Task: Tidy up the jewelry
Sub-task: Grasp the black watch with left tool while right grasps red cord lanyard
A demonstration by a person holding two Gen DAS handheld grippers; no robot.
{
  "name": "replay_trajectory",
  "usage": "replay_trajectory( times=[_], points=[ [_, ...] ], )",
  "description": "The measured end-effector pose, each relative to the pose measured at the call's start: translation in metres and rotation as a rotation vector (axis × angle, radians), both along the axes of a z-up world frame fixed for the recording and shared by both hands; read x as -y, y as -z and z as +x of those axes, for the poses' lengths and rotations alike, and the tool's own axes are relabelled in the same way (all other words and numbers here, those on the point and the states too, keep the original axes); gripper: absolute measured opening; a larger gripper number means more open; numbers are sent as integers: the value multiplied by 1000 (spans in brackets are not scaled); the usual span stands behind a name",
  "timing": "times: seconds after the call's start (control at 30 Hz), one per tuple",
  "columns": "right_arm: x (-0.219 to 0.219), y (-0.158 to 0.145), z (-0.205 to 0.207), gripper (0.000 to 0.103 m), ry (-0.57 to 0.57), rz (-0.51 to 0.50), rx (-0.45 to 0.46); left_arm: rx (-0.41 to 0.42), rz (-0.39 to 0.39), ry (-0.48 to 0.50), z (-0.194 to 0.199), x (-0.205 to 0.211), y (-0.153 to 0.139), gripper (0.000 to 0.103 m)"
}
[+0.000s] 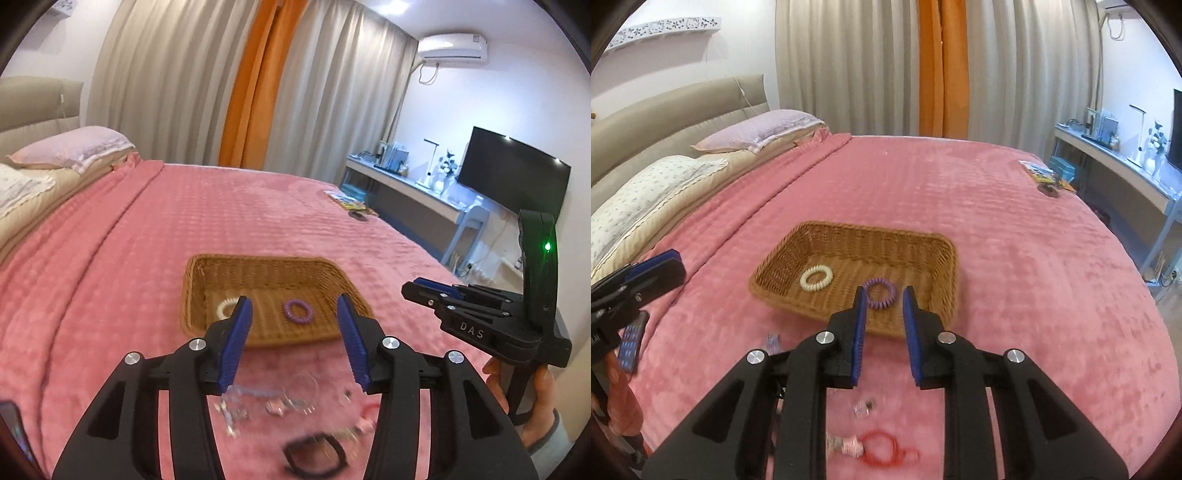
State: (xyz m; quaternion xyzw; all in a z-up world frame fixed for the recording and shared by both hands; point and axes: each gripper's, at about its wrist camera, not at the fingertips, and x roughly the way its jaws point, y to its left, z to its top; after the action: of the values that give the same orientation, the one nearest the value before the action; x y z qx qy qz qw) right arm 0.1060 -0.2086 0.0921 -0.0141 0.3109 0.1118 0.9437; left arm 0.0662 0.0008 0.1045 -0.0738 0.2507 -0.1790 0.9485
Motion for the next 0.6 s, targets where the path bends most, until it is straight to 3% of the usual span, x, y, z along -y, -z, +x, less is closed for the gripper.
replay_trajectory(
  times=[0.1,0.27,0.47,0.6],
  points=[
    [12,14,-22,19,16,17,-7,-9,-13,9,-24,0,11,48],
    [32,57,-41,34,34,67,-65,-62,-42,14,-49,-7,48,51],
    [36,118,-47,34,61,52,-155,-181,-47,2,-46,-10,98,52],
    [31,144,-48,34,45,53,-194,-238,-40,6,-39,-7,125,52]
  ],
)
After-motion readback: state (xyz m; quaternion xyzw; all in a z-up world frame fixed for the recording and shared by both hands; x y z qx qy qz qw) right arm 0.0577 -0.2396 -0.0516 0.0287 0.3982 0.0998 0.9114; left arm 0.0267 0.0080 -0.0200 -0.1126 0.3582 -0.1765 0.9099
